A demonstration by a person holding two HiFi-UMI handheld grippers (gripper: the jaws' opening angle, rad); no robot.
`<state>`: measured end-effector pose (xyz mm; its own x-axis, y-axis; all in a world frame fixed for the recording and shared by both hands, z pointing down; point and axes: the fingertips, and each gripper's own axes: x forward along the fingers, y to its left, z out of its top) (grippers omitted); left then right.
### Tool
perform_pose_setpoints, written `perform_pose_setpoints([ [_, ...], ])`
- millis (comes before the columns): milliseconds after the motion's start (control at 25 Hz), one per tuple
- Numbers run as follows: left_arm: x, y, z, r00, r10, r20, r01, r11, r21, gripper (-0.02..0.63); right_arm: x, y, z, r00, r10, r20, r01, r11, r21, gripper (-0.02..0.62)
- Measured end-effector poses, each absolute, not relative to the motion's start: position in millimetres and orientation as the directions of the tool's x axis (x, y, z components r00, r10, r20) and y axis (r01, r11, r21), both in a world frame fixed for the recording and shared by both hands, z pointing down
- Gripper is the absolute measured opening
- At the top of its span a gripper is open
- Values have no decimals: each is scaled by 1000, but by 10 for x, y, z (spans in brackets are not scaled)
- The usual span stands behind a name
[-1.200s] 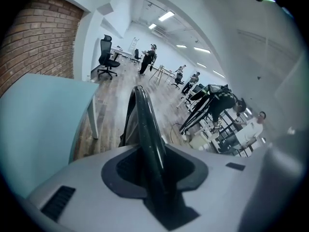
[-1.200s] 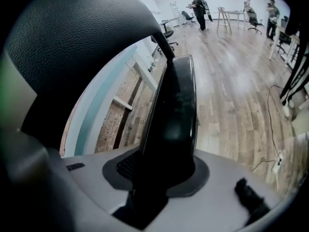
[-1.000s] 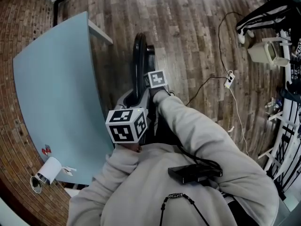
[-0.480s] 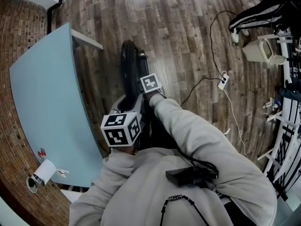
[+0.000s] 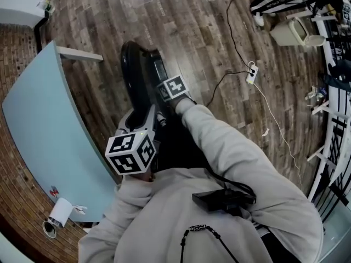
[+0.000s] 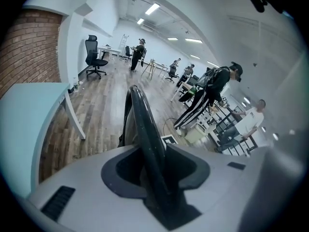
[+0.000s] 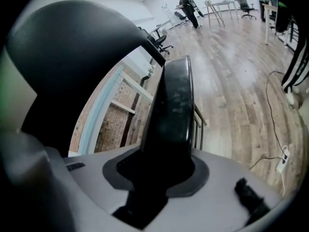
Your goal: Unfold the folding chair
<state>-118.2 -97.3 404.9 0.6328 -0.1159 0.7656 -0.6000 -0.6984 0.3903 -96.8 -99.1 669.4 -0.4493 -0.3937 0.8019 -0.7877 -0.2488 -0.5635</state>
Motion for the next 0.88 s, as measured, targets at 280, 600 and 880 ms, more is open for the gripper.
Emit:
perform_pose_setpoints([
  [280,-811,-731,4088,654,-110,749,-580,-709,401,158,-551,-780,6705,-503,-479,719,-742,-188,-644,133],
  [600,-209,-277,4179,640,-78,765,-558,-731,392,161,111,-281,6795,-555,-548,626,-648,-188,-738,133],
  [880,332,66,4299,625,-80,777,-557,-743,372,166,688,112,6995,-619,-583,526,-558,-144,-817,133],
])
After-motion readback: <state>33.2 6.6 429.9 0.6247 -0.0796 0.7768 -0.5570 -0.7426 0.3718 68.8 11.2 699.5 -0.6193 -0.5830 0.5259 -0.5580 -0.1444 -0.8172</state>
